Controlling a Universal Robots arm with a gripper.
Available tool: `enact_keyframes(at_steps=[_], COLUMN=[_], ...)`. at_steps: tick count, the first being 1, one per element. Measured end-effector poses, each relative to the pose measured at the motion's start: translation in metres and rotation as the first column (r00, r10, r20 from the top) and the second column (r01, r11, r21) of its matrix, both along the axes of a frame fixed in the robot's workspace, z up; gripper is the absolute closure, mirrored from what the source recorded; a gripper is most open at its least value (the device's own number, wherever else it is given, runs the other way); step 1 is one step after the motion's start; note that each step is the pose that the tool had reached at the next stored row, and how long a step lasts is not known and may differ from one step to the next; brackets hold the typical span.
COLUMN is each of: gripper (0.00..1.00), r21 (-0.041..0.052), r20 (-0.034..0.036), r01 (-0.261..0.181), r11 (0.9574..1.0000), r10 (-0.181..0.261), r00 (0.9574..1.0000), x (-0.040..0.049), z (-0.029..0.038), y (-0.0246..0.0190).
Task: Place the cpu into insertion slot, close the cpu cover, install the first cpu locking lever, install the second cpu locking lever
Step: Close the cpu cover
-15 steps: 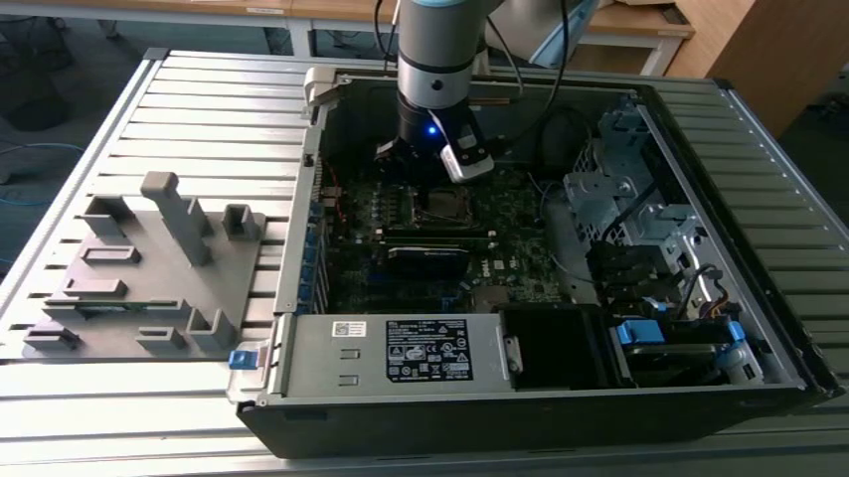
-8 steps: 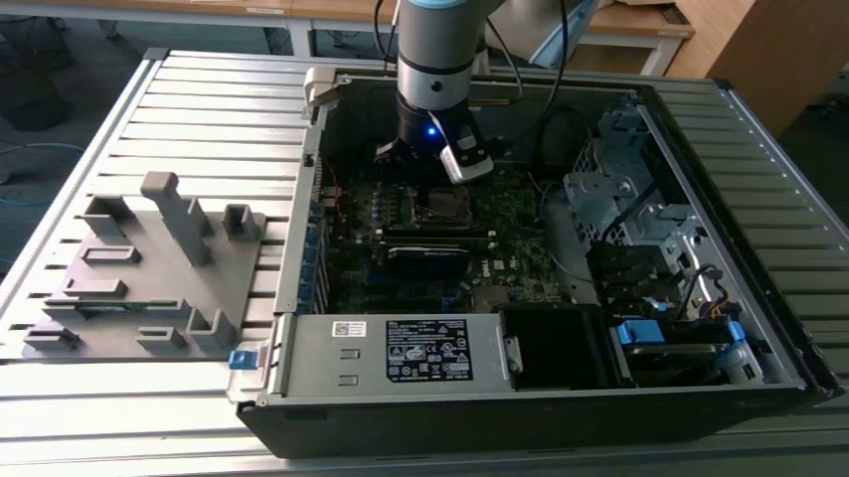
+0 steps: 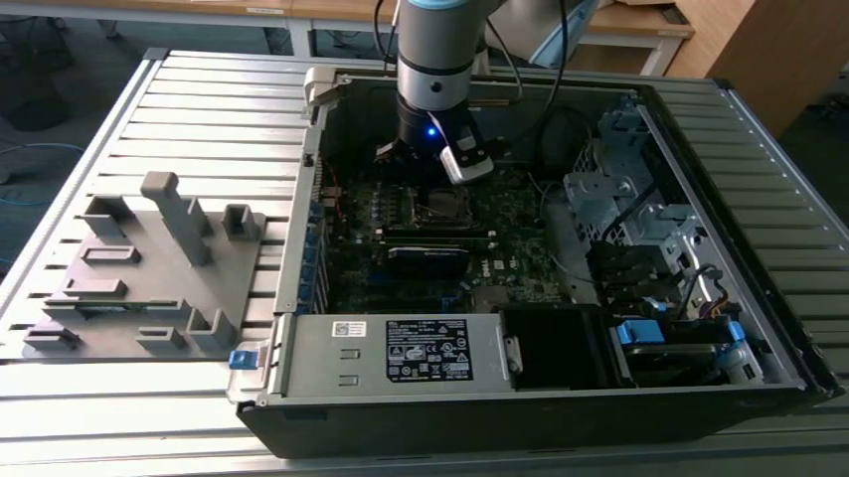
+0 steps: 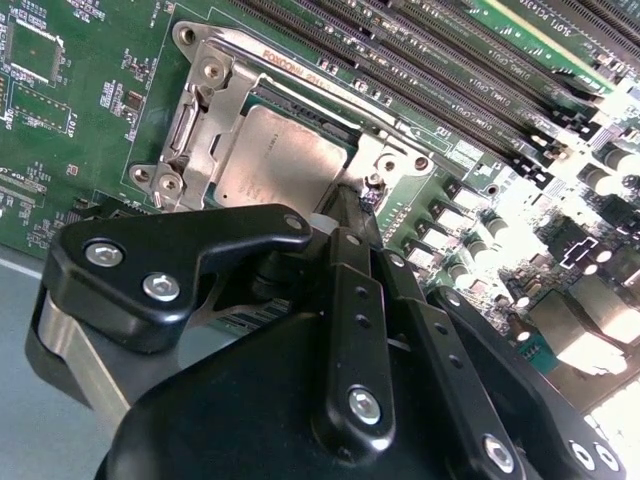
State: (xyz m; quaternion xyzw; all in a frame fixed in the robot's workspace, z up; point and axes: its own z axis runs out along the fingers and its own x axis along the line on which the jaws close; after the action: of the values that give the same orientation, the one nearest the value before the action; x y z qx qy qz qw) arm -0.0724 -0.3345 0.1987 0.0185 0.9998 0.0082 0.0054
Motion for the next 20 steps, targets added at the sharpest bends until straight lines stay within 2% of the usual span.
enact_keyframes(at_steps=[10, 20], gripper=[0.9, 0.9], r21=[0.0007, 0.0002], r20=[0.0005, 0.0002], r01=[0.0, 0.0], r11=[1.0, 1.0], r10=[0.0, 0.0], r00=[1.0, 1.0], x=[0.0001, 0.0], z=[0.001, 0.0137], y=[0.0001, 0.0])
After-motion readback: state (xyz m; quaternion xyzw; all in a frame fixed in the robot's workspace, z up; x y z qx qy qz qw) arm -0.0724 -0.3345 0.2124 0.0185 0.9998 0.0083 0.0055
